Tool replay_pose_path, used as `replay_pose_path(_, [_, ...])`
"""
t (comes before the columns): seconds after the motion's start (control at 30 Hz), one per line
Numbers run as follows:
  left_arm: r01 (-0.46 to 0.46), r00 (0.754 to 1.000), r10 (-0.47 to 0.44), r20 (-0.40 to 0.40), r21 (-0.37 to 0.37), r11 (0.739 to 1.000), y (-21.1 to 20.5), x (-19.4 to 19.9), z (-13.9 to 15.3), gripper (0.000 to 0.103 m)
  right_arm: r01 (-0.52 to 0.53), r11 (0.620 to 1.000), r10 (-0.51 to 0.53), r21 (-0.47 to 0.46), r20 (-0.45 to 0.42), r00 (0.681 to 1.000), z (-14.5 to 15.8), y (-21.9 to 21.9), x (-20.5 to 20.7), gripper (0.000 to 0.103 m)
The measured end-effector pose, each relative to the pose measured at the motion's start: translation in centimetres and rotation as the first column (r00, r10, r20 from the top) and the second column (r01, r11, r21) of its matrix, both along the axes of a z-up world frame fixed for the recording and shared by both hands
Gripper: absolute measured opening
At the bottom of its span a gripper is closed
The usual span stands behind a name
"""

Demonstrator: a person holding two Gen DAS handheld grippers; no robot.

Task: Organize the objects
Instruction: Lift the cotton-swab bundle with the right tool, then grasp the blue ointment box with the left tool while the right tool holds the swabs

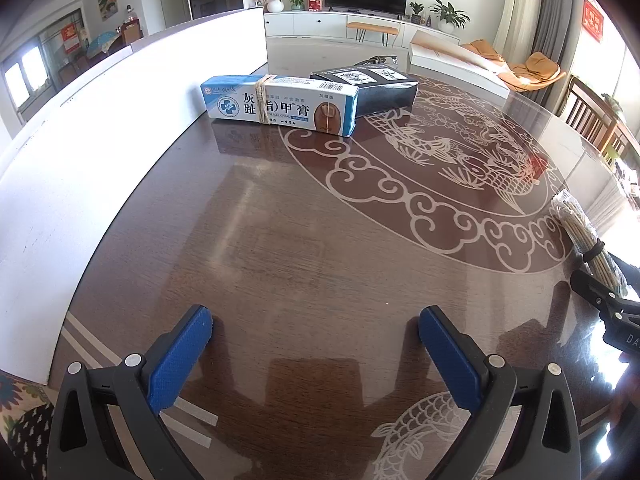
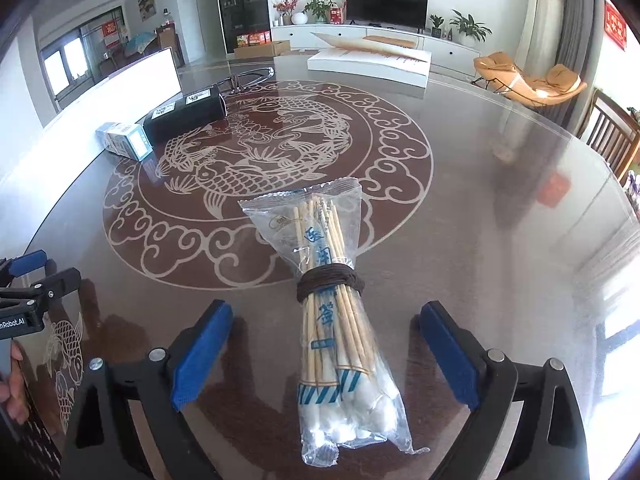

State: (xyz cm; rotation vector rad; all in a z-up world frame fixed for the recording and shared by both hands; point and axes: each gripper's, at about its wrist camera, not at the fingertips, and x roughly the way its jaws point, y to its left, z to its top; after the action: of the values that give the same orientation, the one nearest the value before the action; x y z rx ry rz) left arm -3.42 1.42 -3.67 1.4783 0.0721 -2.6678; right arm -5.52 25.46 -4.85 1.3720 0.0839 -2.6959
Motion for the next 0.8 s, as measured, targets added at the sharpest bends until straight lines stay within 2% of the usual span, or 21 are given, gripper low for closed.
replay_pose_path(0.07, [0.0,1.0,0.0,0.012,0.002,1.0,-0.2,-0.5,0.0,0.103,0.0,1.0,0.0,0.016,0.002,1.0,-0.1,-0.2,0.1,0.096])
replay_pose_path(0.13, [0.008,0.998,-0.008,0.061,0.006,1.0,-0.2,-1.1,-0.1,0.103,0.003,1.0,-0.003,0.013,0.0,1.0,0.0,-0.1,0.3,0.096])
replay_pose_path(0.2, [-0.007,0.996,0.004,0.087,0.034,0.999,-0.6,-2.2,0.3,0.103,0.003,1.0,-0.003,0.013,-0.001,1.0,-0.1,-0.1,0.4,0.096])
replay_pose_path(0.27, [-0.057,0.998,0.053,0.045,0.104,0.993,-1.7,-2.6,1.7,0.103,-0.001,1.0,0.001,0.008,-0.002,1.0,0.0,-0.1,0.5,0.096])
replay_pose_path(0.33, [-0.098,0.995,0.101,-0.005,0.195,0.976,-2.7,-4.9,3.5,0.103,-0.013,1.0,0.013,-0.004,-0.005,1.0,0.0,-0.1,0.5,0.096])
replay_pose_path(0.4, [-0.143,0.986,0.16,-0.047,0.249,0.958,-3.5,-7.7,5.4,0.103,-0.022,1.0,0.022,-0.011,-0.005,1.0,0.0,-0.2,0.6,0.097])
replay_pose_path(0.47, [-0.193,0.971,0.22,-0.089,0.242,0.951,-3.8,-10.5,7.0,0.103,-0.036,0.999,0.035,-0.019,-0.006,0.999,0.1,-0.3,0.6,0.098])
replay_pose_path(0.53, [-0.262,0.955,0.285,-0.084,0.211,0.942,-4.4,-13.0,7.1,0.103,-0.044,0.999,0.044,-0.018,-0.005,0.999,0.0,-0.4,0.6,0.098])
replay_pose_path(0.67, [-0.381,0.924,0.381,0.035,0.174,0.908,-6.1,-15.7,3.9,0.103,-0.051,0.998,0.051,-0.028,-0.006,0.999,0.1,-0.4,0.6,0.098])
replay_pose_path(0.8, [-0.402,0.916,0.395,0.073,0.14,0.905,-7.1,-15.1,1.1,0.103,-0.054,0.998,0.053,-0.043,-0.007,0.999,0.1,-0.3,0.5,0.099])
